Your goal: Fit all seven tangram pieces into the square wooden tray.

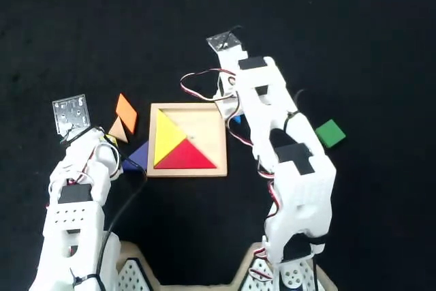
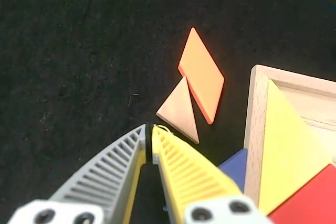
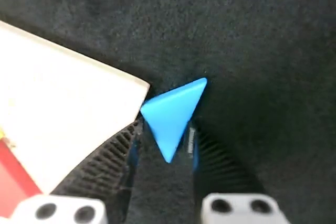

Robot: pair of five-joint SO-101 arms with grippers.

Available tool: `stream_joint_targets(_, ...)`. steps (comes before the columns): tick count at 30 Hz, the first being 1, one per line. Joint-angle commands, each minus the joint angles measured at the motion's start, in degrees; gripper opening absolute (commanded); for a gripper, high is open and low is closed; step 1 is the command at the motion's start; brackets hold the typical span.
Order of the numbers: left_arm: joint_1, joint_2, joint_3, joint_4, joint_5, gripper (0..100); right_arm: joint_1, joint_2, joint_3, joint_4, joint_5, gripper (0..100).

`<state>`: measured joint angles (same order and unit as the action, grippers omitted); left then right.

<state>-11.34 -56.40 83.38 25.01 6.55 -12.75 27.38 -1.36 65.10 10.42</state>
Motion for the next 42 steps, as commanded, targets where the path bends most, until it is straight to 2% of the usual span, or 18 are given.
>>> stream_joint_targets(1, 0.48, -0.97, -0.40, -1.23, -0.62, 3, -0.18, -0.31, -2.59, -0.53, 0.00, 8.5)
stream_joint_targets(9, 0.48, -0.97, -0.40, -1.23, -0.62, 3, 5.54, -4.18, -4.97, 1.76, 0.70, 8.5)
stream_joint_targets(18, 0.48, -0.97, -0.48, -1.32, -0.62, 3, 7.91, -21.05, -0.13, 8.53, 16.44, 8.5)
stream_joint_targets(22, 0.48, -0.97, -0.40, -1.32, -0.62, 3, 8.70, -22.90, 3.38, 8.88, 20.66, 8.6)
stream_joint_targets(26, 0.48, -0.97, -0.40, -1.32, -0.62, 3, 8.53, -21.23, 4.35, 8.26, 14.59, 10.3)
stream_joint_targets(30, 0.48, -0.97, -0.40, -1.32, -0.62, 3, 5.63, -16.75, 3.21, 7.03, -0.18, 21.7)
stream_joint_targets(32, 0.48, -0.97, -0.40, -1.32, -0.62, 3, 4.22, -13.85, 3.12, 4.57, -5.10, 24.2)
stream_joint_targets(38, 0.48, -0.97, -0.40, -1.32, -0.62, 3, 2.90, -6.11, 3.03, 0.09, -5.36, 24.0)
stream_joint_targets(42, 0.48, -0.97, -0.40, -1.32, -0.62, 3, 2.90, -4.53, 0.75, 0.70, -5.27, 24.0)
